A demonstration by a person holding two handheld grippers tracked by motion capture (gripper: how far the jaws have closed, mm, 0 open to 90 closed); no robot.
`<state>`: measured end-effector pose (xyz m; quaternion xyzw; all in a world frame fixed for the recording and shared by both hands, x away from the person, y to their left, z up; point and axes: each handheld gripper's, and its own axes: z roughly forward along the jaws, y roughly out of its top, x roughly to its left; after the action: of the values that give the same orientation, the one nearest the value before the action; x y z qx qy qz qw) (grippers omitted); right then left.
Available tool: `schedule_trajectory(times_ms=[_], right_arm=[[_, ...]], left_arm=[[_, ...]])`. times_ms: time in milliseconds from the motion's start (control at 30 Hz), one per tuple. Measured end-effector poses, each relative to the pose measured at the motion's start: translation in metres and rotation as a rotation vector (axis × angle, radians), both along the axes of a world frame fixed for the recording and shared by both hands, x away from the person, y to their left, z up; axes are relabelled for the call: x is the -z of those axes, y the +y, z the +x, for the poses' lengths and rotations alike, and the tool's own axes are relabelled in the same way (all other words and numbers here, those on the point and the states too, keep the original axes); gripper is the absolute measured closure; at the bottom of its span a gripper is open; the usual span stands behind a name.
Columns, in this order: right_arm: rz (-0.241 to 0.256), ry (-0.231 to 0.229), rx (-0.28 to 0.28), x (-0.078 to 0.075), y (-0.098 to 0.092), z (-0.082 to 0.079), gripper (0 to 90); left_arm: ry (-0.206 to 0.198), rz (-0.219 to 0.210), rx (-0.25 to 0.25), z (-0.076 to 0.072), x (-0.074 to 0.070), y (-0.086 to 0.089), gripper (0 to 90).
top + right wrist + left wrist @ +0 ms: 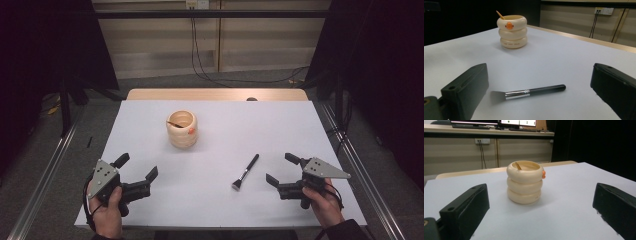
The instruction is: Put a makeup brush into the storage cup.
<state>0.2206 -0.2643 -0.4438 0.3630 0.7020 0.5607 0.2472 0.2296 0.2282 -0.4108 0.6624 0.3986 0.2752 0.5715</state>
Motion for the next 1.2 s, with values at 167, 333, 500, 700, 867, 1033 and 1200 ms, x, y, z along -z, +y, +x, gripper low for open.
schedule_trajectory(times_ms=[167, 333, 500, 700, 867, 1033, 1200], right_arm=[[0.006, 0.001, -0.002, -0.001, -0.001, -0.001, 0.6], [0.010, 0.021, -0.032, -0.004, -0.003, -0.001, 1.0], [0.001, 0.029, -0.064, -0.007, -0.002, 0.000, 0.6], [-0.002, 0.009, -0.057, -0.011, -0.001, 0.002, 0.7], [-0.012, -0.014, -0.040, -0.015, 0.001, 0.005, 1.3], [-0.015, 0.005, -0.067, -0.018, 0.003, 0.014, 4.0], [-0.020, 0.019, -0.070, -0.020, 0.009, 0.023, 6.4]], left_arm=[[0.016, 0.009, 0.013, 0.000, 0.005, -0.001, 0.4], [0.014, 0.004, 0.012, -0.002, 0.007, -0.001, 0.8], [0.026, -0.003, 0.013, -0.002, 0.009, 0.001, 0.5], [0.039, 0.003, 0.012, -0.003, 0.011, 0.000, 0.5], [0.033, 0.004, 0.032, -0.003, 0.012, -0.001, 1.3], [0.039, 0.007, 0.030, -0.004, 0.014, 0.000, 1.2], [0.048, 0.001, 0.034, -0.004, 0.016, 0.002, 1.1]])
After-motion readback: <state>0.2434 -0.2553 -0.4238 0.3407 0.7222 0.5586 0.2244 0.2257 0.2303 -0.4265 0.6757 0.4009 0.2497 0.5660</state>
